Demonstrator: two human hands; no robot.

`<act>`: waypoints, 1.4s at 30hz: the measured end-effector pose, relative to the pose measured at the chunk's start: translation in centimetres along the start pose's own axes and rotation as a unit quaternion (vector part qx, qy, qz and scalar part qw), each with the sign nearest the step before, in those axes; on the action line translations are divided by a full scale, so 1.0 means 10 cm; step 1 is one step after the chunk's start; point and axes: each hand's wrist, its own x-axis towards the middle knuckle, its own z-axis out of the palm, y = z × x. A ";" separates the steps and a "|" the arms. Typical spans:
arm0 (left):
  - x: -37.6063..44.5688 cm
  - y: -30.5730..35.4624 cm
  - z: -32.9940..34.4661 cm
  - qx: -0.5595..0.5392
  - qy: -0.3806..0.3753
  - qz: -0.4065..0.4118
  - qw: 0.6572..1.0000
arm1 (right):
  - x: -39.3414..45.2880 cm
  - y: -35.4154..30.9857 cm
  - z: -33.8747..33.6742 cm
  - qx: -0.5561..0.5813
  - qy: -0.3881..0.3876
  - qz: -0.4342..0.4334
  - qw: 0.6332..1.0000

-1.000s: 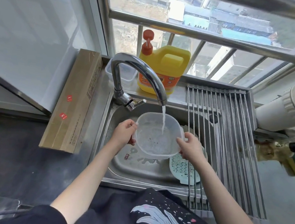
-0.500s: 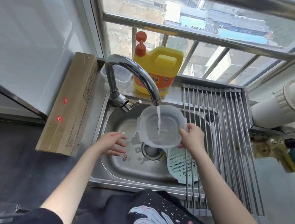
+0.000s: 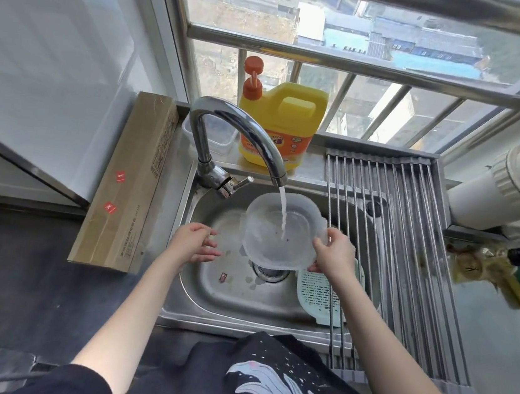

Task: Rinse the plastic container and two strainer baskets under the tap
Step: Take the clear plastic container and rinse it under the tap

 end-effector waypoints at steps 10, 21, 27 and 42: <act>-0.02 -0.05 0.04 0.022 0.004 -0.003 1.000 | -0.02 0.07 0.13 0.059 -0.006 0.029 0.998; -0.01 0.00 0.07 0.030 0.009 0.006 0.999 | 0.00 0.06 0.21 0.033 -0.044 0.030 0.998; 0.01 0.01 0.06 0.034 0.005 0.009 0.999 | -0.05 0.14 0.18 0.003 -0.072 0.048 0.996; 0.05 -0.03 0.07 0.032 0.010 0.014 0.999 | -0.06 0.15 0.29 0.004 -0.071 0.009 0.997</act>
